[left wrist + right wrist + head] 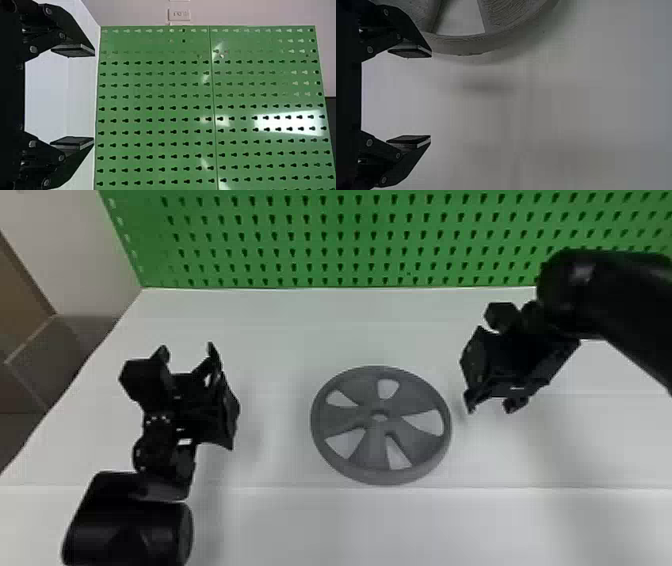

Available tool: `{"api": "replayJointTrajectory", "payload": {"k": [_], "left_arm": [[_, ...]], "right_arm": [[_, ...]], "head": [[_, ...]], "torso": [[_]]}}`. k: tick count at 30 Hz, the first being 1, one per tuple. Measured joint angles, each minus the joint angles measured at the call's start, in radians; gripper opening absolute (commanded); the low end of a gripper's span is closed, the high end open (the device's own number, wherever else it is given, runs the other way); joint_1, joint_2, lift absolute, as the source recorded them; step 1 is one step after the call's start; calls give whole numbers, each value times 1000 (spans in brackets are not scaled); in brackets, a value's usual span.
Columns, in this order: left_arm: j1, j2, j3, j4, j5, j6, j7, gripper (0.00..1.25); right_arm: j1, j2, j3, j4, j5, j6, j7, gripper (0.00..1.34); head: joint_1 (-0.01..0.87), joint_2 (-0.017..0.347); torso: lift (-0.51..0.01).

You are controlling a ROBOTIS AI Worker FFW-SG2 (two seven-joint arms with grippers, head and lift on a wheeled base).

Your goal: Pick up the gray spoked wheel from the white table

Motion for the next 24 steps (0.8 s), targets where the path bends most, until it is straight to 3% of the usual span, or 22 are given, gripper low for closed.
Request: {"api": "replayJointTrajectory", "payload": {"k": [2, 5, 14, 24], "left_arm": [[0, 0, 0, 0, -1, 0, 0, 785], [-1, 0, -1, 0, -2, 0, 1, 785], [-3, 1, -5, 0, -4, 1, 4, 785], [-3, 1, -6, 0, -9, 3, 7, 785]], "right_arm": [[-3, 6, 10, 1, -71, 15, -106, 842], [-5, 12, 17, 1, -170, 24, -199, 842], [-2, 34, -22, 29, -284, 7, -296, 842], [-5, 58, 11, 50, -432, -26, -404, 842]], "head": [[779, 77], [779, 77], [779, 75], [779, 75]], "torso": [[-78], [-78], [-78], [-78]]}}
